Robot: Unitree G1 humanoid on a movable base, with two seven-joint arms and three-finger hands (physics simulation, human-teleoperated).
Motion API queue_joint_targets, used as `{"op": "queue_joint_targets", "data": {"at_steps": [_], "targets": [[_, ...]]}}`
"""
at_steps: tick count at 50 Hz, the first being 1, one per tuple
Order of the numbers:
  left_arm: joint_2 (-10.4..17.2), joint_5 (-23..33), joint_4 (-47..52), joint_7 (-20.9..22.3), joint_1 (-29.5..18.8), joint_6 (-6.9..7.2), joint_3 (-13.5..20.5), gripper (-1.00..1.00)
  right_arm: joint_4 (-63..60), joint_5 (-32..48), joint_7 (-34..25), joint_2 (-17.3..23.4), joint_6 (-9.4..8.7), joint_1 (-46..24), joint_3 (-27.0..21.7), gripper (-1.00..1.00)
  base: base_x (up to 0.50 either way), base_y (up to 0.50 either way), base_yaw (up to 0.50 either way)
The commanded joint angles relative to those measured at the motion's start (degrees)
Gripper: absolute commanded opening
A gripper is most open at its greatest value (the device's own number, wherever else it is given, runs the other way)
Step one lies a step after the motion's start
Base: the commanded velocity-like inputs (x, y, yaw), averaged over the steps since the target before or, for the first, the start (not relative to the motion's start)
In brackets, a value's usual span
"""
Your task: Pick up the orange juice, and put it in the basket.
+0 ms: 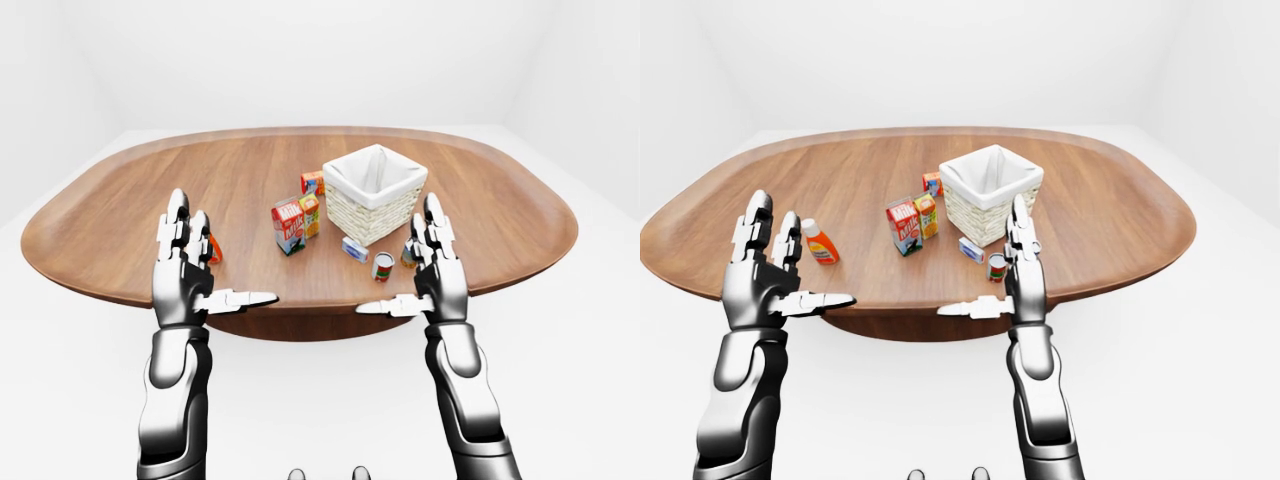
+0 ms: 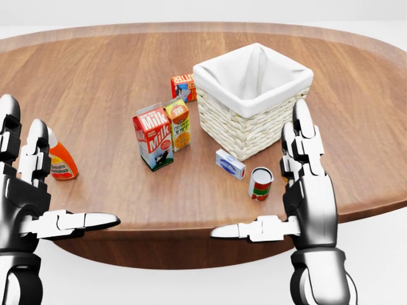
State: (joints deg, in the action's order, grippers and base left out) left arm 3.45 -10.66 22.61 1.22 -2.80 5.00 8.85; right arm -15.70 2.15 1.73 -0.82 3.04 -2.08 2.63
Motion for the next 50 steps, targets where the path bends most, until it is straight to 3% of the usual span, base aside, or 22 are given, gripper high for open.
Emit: {"op": "queue_joint_targets", "data": {"at_steps": [1, 6, 25, 50], "targets": [[0.2, 0.3, -0.2, 0.1, 0.0, 0.00, -0.2, 1.00, 0.5, 1.8, -0.1, -0.1, 0.84, 0.0, 0.4, 1.00, 0.46, 0.01, 0.00], [0.0, 0.7, -0.2, 0.1, 0.0, 0.00, 0.0, 1.00, 1.1, 2.0, -0.1, -0.1, 1.31, -0.1, 0.5, 1.00, 0.50, 0.04, 0.00], [-0.1, -0.2, 0.1, 0.0, 0.1, 0.00, 0.0, 1.00, -1.0, 3.0, -0.8, -0.2, 0.30, 0.4, 1.3, 1.00, 0.50, 0.04, 0.00], [-0.1, -0.3, 0.0, -0.1, 0.2, 0.00, 0.0, 1.00, -0.3, 3.8, -1.0, -0.2, 0.96, 0.5, 1.7, 1.00, 0.50, 0.07, 0.00]]}}
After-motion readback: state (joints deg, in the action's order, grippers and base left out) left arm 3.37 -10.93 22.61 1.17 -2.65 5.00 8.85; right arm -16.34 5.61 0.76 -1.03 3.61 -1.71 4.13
